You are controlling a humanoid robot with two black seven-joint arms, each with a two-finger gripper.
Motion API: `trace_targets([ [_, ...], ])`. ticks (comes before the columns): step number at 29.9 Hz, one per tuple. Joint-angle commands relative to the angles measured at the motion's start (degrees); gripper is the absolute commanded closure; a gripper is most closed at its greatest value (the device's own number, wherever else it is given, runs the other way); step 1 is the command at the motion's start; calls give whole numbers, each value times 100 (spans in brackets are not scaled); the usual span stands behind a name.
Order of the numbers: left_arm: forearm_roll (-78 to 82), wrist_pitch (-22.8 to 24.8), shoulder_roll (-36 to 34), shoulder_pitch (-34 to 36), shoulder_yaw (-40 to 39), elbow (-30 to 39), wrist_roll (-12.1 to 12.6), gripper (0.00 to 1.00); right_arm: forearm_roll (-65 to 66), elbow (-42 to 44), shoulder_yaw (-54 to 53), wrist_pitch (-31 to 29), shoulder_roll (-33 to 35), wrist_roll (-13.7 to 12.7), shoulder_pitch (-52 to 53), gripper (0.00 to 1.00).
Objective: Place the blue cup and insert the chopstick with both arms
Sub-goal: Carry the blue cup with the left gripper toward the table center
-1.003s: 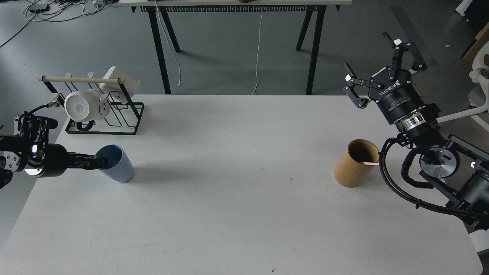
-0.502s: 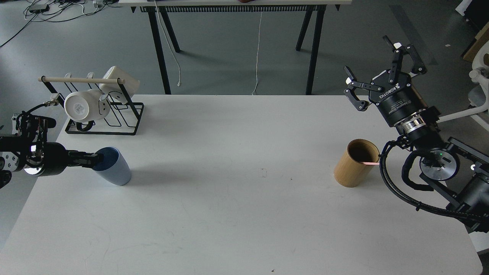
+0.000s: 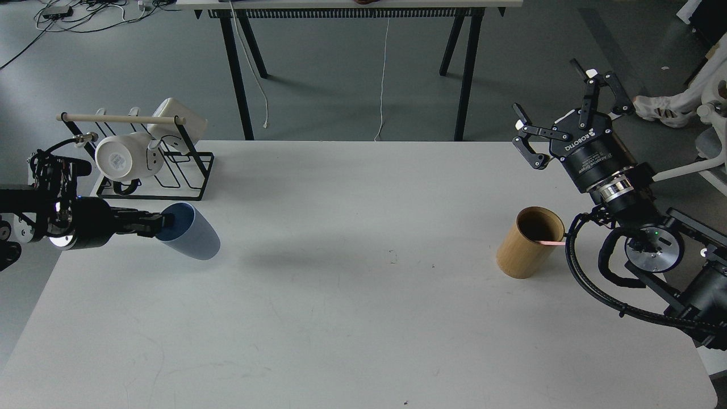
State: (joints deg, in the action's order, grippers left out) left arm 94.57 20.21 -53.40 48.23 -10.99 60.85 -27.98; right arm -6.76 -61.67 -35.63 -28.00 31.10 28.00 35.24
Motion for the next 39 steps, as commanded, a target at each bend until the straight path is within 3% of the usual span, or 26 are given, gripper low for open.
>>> trace_targets([
  [1,-193,307,66,107,-351,963,-2,100,0,6,-119,0,142,0,1,1],
  [10,-264,704,1787,774,-325,1035,-2,100,0,199,-286,0,494,0,1,1],
  [16,-194,678,3237,1162,526,148,-2,100,0,261,-401,0,511,0,1,1],
  [20,8,529,3792,1180,765,-256,-2,100,0,278,-401,0,529,0,1,1],
  [30,1036,186,4232,1259,765,-951,-2,100,0,287,-348,0,573,0,-87,1],
  [35,1590,54,4636,1276,765,-1654,-2,100,0,287,-348,0,564,0,-149,1],
  [39,1617,45,4725,1276,765,-1725,-2,100,0,287,-357,0,573,0,-157,1],
])
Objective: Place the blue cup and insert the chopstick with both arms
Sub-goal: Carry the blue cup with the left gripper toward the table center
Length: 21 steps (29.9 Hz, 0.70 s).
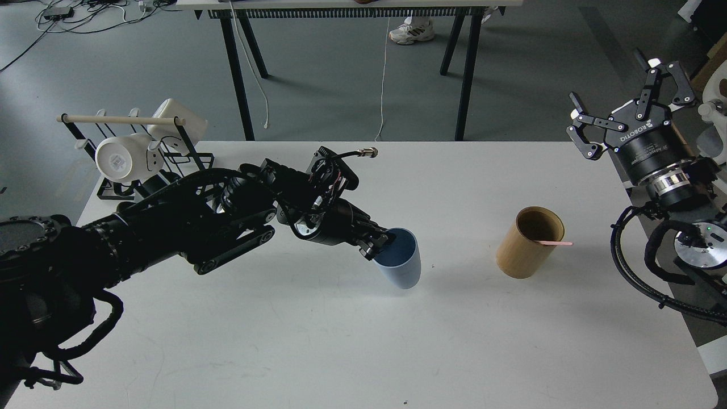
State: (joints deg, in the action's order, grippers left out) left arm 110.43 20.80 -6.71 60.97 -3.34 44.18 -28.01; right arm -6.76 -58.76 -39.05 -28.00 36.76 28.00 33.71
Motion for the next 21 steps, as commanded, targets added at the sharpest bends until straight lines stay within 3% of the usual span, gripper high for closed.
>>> trace_targets([
  [1,40,-15,64,-6,0,-67,1,100,0,-4,-15,0,6,0,-5,1],
  [21,110,-6,21,3,44,-295,1,98,0,-4,-15,0,-64,0,-40,1],
])
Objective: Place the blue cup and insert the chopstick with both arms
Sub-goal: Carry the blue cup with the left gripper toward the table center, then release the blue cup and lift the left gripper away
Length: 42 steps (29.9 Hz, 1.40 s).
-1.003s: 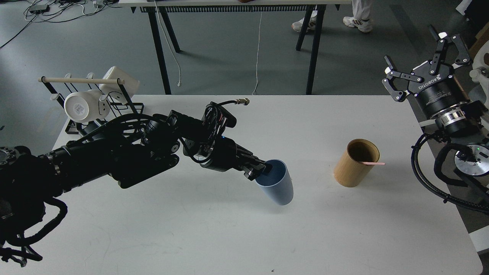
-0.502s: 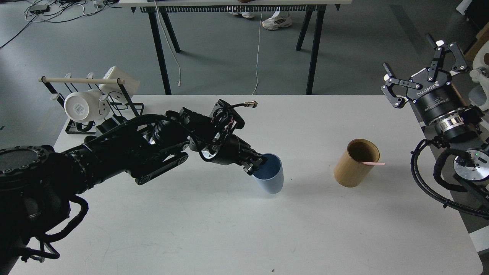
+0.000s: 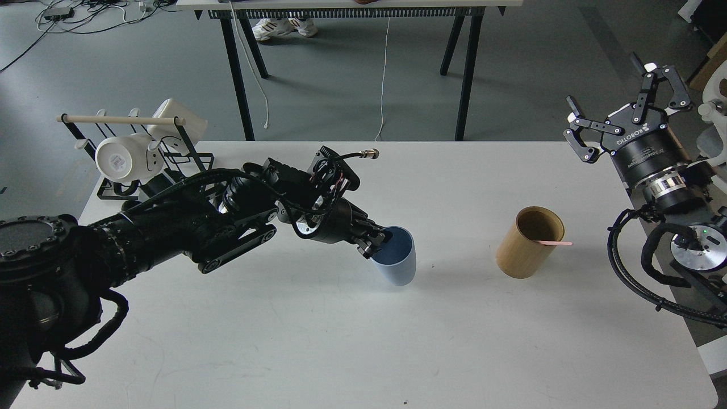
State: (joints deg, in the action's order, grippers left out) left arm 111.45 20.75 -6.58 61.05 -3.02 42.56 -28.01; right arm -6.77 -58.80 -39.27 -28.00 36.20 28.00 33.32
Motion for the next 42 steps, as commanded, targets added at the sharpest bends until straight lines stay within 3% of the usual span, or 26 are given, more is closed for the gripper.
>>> trace_targets([
  [1,9,-1,16,-14,12,-212,1,98,0,0,16,0,-8,0,0,1],
  [9,193,-18,-10,12,-14,-318,1,97,0,0,8,0,-8,0,-9,1],
  [15,184,-18,16,12,-23,-310,1,90,0,0,-19,0,-8,0,-71,1],
  [25,114,-1,-46,12,-67,-257,1,65,0,0,-54,0,-16,0,-80,1],
  [30,-253,-27,-203,38,-119,-204,1,42,0,0,-63,0,-16,0,-71,1],
  [36,-1194,-36,-765,144,-268,796,1,25,0,158,-19,0,-16,0,-53,1],
  [42,-2809,26,-1398,-233,-1480,1535,1,17,420,185,78,0,98,0,270,1],
])
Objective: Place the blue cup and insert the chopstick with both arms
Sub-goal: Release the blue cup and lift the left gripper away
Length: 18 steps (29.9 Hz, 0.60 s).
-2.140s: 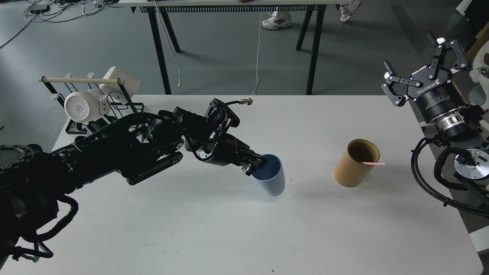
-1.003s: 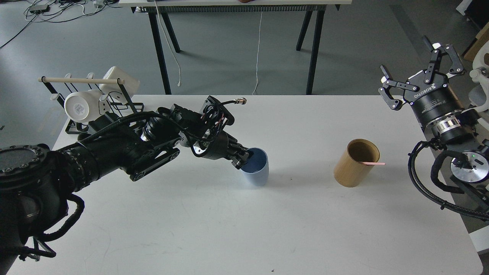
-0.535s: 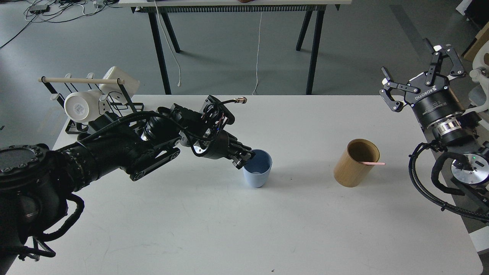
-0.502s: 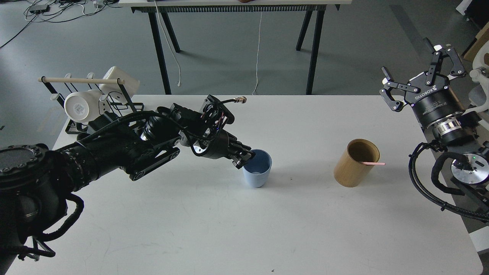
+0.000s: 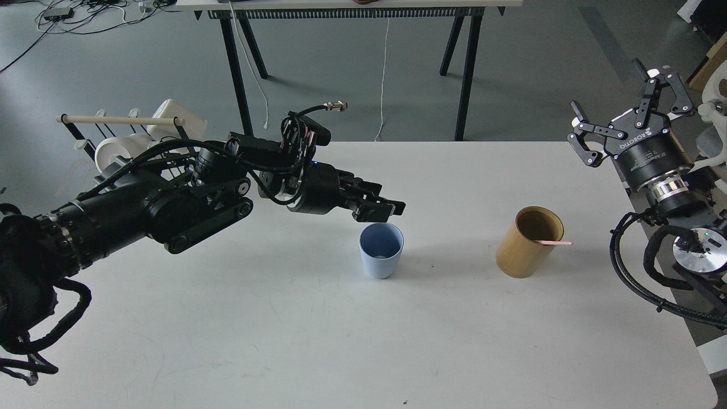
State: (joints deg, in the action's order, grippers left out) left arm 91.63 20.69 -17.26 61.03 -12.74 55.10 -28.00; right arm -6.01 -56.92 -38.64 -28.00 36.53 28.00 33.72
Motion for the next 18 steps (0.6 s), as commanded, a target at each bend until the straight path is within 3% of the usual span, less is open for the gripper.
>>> trace_targets([
  [1,-1161,31,-444,-310,-658,352,0,17,608,-12,6,0,134,0,379,1],
  [8,-3465,58,-1332,-1030,-1599,958,0,15,2550,-372,15,0,1574,0,820,1],
  [12,-3731,58,-1579,-1356,-1977,1134,0,15,3684,-688,23,0,2331,0,742,1],
  [18,-3731,49,-1597,-1848,-2549,1451,0,15,3932,-1803,32,355,3639,0,57,1],
])
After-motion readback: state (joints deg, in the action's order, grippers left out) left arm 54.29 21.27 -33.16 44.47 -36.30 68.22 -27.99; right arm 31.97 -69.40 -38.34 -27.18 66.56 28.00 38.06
